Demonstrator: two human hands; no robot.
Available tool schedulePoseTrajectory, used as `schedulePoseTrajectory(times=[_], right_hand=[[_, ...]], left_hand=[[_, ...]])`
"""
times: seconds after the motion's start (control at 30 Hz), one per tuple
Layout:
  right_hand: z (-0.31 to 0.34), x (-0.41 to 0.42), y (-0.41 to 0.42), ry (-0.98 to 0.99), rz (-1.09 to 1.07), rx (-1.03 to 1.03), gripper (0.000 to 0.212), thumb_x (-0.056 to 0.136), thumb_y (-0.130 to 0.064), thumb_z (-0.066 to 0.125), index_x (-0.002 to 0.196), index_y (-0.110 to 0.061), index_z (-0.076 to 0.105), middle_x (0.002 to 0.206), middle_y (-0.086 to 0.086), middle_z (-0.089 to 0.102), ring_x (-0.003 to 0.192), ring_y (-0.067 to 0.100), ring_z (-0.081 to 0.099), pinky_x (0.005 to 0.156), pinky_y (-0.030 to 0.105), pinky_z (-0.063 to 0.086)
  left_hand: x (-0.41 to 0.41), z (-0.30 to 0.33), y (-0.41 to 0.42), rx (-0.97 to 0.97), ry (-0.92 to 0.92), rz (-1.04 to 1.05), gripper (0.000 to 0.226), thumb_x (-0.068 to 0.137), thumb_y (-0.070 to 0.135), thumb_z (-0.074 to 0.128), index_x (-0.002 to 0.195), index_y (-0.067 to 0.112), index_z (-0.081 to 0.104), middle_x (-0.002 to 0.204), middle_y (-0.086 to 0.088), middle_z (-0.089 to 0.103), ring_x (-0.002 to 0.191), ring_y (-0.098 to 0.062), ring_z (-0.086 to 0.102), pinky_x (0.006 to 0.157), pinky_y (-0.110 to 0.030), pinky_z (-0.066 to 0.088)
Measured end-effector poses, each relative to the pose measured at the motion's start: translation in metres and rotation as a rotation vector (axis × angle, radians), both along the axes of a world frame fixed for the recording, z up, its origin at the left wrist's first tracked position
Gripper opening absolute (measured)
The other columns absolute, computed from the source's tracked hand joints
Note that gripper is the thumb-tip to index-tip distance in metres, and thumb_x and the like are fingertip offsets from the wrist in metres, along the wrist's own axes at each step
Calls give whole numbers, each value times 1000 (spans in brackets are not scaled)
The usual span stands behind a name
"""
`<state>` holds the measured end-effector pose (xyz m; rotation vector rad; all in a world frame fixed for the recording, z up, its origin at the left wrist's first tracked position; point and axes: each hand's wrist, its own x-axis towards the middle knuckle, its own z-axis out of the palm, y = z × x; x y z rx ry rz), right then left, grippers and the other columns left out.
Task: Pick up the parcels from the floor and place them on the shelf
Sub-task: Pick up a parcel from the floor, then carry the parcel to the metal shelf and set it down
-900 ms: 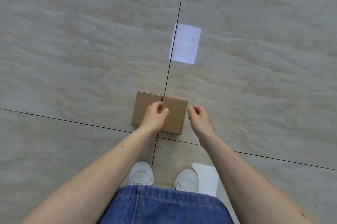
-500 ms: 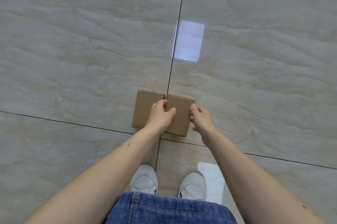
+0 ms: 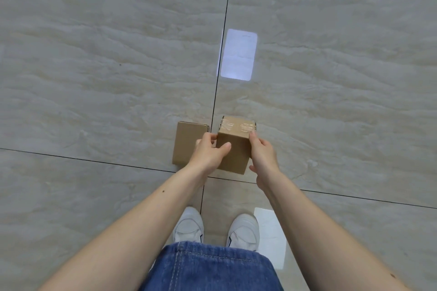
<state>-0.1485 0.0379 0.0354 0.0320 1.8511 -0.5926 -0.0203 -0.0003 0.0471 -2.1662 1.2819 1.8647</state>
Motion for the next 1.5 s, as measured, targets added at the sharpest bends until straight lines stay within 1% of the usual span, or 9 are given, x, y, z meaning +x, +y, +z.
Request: schedulePoseTrajectory(times=[0.13,0.3,0.47,0.63,0.77,0.9,1.23,1.37,1.5], right_hand=[[58,-1,3,61,-50,-33,62,94,-53,51,143,-16,46,137,3,56,125,24,52,109,50,42],[145,-4,3,112,-43,-93,65,94,-51,54,147,-17,41,112,-5,54,116,22,54,106,46,46],[241,-9,-4,170,7,-207,64,95,-44,58,148,-15,39,96,-12,51,108,18,55,92,29,39],[340,-17,-20,152,16,-320,59,96,-35,58,148,-16,39,97,-14,51,103,14,57,89,26,39],[415,-21,-27,93,-7,-433,52,99,-24,55,148,-21,39,108,-7,55,95,7,58,73,16,40],[478,-22,-32,36,-5,-528,43,99,-14,50,142,-23,48,128,2,60,105,11,59,76,21,44],[574,-16,-43,16,-105,-566,34,90,-47,65,116,-32,48,108,-16,59,92,3,60,74,39,52],[596,-19,-46,16,-145,-607,23,91,-32,66,108,-30,50,104,-9,62,84,8,63,68,35,54],[617,-28,-51,50,-118,-627,19,88,-28,64,106,-26,58,99,-5,65,79,9,63,60,33,57]], left_hand=[[0,55,6,14,8,65,39,88,37,67,117,19,47,123,3,53,100,-10,53,69,-21,39],[-4,143,8,1,60,148,67,87,45,67,141,17,40,137,-4,53,123,-20,54,106,-39,44],[-12,243,-8,-25,112,174,80,92,47,60,156,19,22,149,-11,45,133,-28,49,112,-47,40],[-17,344,-30,-48,157,158,75,93,50,55,155,38,15,146,-3,48,122,-26,57,86,-36,49],[-20,419,-42,-83,220,129,60,94,52,52,148,47,26,141,10,50,116,-24,61,85,-38,51],[-24,478,-47,-168,286,181,39,94,49,56,130,43,43,121,3,64,92,-13,69,76,-32,57],[-32,566,-45,-251,349,231,35,78,49,60,110,49,47,134,-18,52,119,-32,59,98,-52,53],[-29,585,-43,-174,415,278,59,83,35,65,129,53,34,121,-2,64,104,-24,69,81,-45,59],[-20,604,-53,-132,429,328,87,78,44,68,143,58,13,96,17,56,94,-21,69,91,-51,53]])
